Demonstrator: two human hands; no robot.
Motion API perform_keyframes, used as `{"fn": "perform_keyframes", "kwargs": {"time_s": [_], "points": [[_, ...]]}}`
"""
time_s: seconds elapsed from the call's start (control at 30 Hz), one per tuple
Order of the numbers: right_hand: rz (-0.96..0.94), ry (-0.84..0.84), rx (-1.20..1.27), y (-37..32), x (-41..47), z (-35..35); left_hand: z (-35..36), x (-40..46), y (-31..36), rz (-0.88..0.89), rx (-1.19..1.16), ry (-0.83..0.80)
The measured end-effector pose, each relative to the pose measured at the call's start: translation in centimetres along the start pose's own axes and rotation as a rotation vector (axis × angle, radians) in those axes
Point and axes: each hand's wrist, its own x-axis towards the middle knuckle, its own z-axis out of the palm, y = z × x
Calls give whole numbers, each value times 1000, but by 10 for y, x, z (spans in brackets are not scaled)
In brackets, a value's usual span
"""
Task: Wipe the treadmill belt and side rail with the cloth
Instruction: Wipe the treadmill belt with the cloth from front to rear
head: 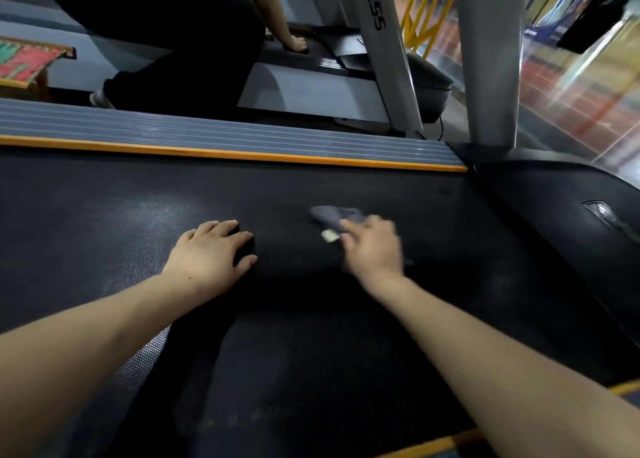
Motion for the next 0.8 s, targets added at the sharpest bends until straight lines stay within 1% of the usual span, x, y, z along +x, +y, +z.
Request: {"fn": "perform_keyframes", "kwargs": {"time_s": [0.07,0.1,0.13,0.2,0.23,0.27,0.37,0.43,0.47,0.5,0.53,0.57,0.63,0.7,0.73,0.8], "points": [[231,44,-19,56,4,-10,-2,-3,3,7,-4,13],[319,57,-5,69,2,-13,-3,-4,4,15,1,10],[381,65,-9,71,0,-13,-4,-5,4,23,2,3],[447,70,-10,42,-3,-8,-4,-8,5,32,-15,-10],[424,67,5,16,-6,-5,-4,-9,5,33,-27,-17],[361,68,36,-14,-11,0,-4,-10,4,33,-33,-23],[42,18,164,-97,-41,15,-4,-12,3,37,-23,-31],[-163,-36,234,-110,-52,12,-4,-16,2,33,-8,-43],[-232,-48,243,-100,-48,6,-4,-18,2,25,-4,-56],[-260,-42,219,-80,-42,3,-5,-20,3,16,-3,-72],[-237,-28,173,-55,-35,1,-5,-22,5,8,-8,-86],[-163,2,123,-25,-27,-1,-6,-24,7,5,-13,-94],[74,59,37,37,-17,-11,-6,-27,12,12,-15,-91],[291,68,-32,77,-18,-24,-3,-29,15,13,-19,-85],[369,57,-64,82,-19,-27,-2,-30,15,10,-18,-87],[456,35,-71,59,-20,-29,-3,-29,14,18,-10,-101]]}}
